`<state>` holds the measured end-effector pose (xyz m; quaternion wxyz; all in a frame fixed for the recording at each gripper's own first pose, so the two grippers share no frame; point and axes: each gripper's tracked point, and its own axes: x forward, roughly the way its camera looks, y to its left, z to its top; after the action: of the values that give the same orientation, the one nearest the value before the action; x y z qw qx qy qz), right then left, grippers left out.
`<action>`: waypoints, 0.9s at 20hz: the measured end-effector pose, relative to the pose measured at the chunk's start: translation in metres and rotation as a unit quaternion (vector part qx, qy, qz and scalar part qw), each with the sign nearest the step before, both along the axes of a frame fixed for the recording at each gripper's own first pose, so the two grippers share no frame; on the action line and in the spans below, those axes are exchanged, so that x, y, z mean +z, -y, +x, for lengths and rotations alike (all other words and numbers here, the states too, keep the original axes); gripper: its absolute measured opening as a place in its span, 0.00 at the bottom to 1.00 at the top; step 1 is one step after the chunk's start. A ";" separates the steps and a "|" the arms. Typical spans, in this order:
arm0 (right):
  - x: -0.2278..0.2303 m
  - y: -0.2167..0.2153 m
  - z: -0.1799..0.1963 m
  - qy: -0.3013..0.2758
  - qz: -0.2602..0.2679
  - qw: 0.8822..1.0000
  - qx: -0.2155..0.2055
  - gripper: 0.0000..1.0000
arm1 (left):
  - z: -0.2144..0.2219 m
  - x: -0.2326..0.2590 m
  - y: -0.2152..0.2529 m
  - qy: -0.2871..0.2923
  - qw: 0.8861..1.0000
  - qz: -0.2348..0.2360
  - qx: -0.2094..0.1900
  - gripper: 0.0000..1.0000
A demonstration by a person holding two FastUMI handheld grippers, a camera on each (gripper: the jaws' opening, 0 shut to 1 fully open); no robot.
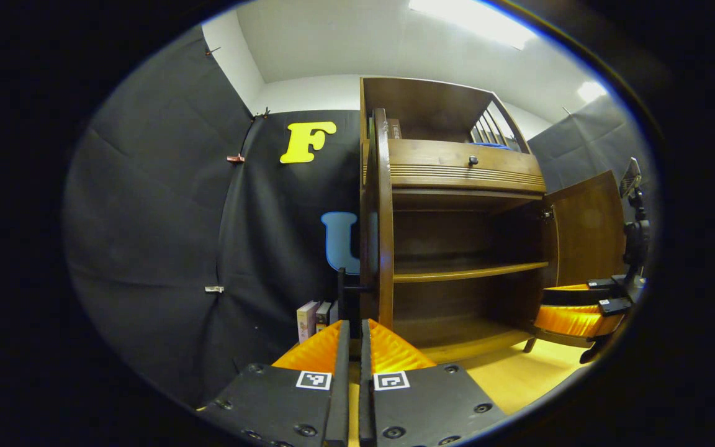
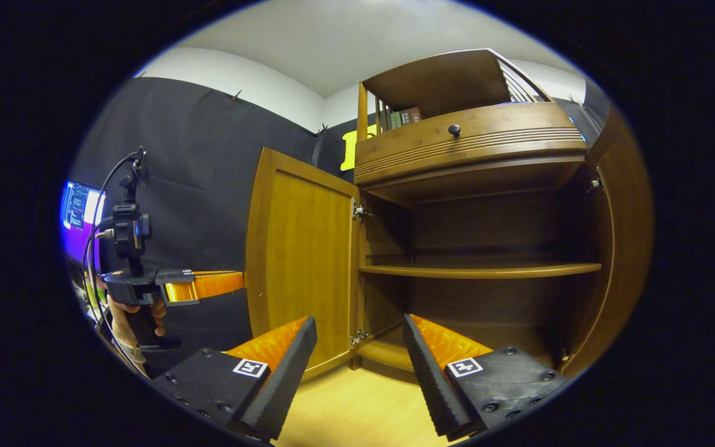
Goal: Open the right door of the double-door shoe cabinet with the right hand, and open the left door with the left hand.
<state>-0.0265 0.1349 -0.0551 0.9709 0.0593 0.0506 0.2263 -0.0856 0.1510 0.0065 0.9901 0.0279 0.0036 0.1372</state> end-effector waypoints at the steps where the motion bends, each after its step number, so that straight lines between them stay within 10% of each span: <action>1: 0.002 0.000 0.001 0.002 0.001 1.000 -0.003 0.89 | 0.000 -0.001 0.003 -0.002 1.000 -0.003 -0.009 0.11; 13: -0.004 0.034 0.001 -0.009 -0.029 0.996 -0.084 0.89 | 0.044 -0.016 0.097 -0.016 0.988 -0.033 -0.151 0.12; 18: 0.002 0.065 0.004 -0.003 -0.040 0.991 -0.127 0.89 | 0.065 -0.017 0.115 -0.010 0.987 -0.021 -0.162 0.39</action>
<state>-0.0221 0.0700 -0.0528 0.9933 0.0268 0.0548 0.0987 -0.0202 0.0359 -0.0109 0.9996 0.0089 0.0114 -0.0253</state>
